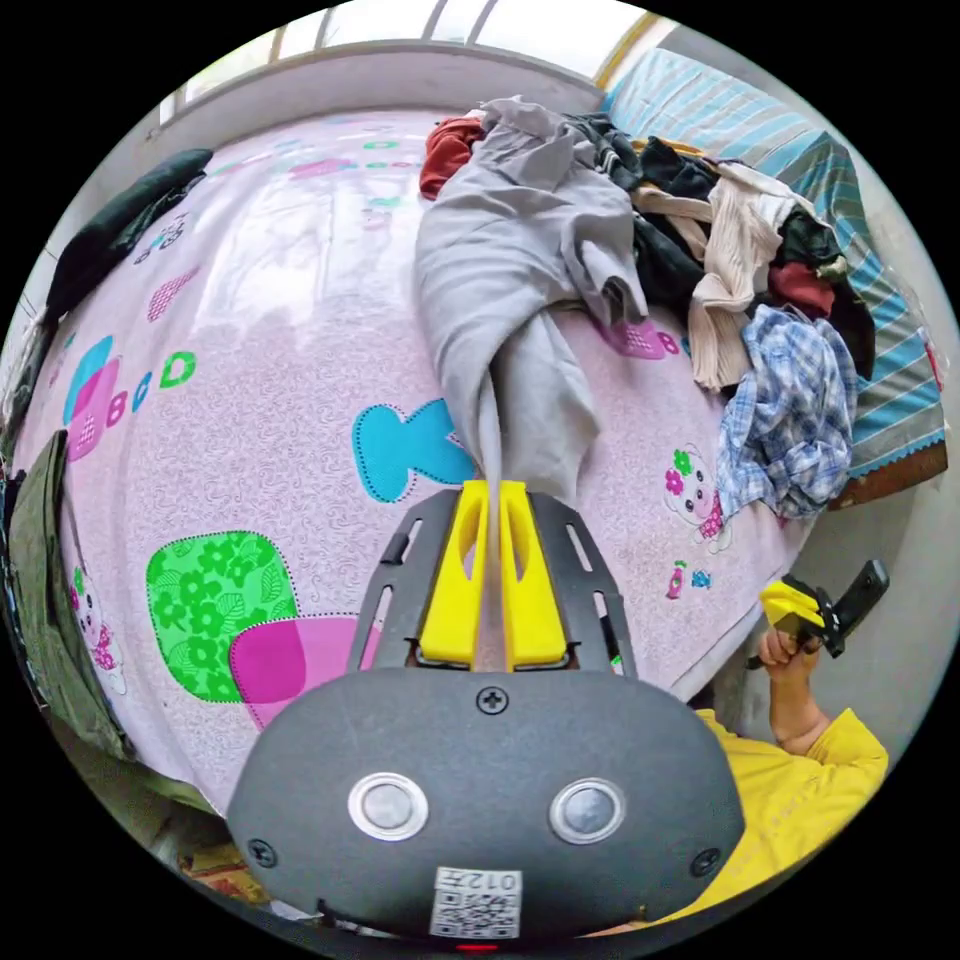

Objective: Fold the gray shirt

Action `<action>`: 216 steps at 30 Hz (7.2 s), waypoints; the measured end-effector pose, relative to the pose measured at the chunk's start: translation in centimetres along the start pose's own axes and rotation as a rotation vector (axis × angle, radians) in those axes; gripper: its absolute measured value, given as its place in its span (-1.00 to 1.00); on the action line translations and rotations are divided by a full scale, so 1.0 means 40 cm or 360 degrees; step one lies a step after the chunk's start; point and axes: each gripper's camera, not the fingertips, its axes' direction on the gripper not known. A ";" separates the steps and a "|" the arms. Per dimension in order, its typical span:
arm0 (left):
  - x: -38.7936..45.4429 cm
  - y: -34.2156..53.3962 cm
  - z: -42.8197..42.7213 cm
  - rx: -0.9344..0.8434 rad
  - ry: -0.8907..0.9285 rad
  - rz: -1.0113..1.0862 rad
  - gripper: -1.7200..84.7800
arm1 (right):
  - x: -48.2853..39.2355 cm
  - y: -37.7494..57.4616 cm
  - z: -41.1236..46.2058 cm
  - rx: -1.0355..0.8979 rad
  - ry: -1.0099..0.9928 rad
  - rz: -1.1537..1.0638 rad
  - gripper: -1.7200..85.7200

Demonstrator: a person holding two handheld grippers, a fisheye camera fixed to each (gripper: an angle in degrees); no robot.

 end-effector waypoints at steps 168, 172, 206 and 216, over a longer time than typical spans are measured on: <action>0.963 1.330 -1.384 0.1916 -0.0612 0.0787 -0.93 | -0.985 0.312 -1.354 0.1468 0.1243 -0.1334 -0.94; 0.954 1.382 -1.398 0.1939 -0.0637 0.0806 -0.93 | -1.028 0.333 -1.337 0.1513 0.1162 -0.1340 -0.94; -0.181 0.103 -0.487 0.0576 -0.0160 -0.0381 -0.90 | -0.175 -0.547 0.325 -0.0137 0.1326 -0.0653 -0.93; -0.192 0.247 -0.576 0.0735 0.0012 -0.0288 -0.86 | -0.163 -0.495 0.274 -0.0022 0.1197 -0.0696 -0.91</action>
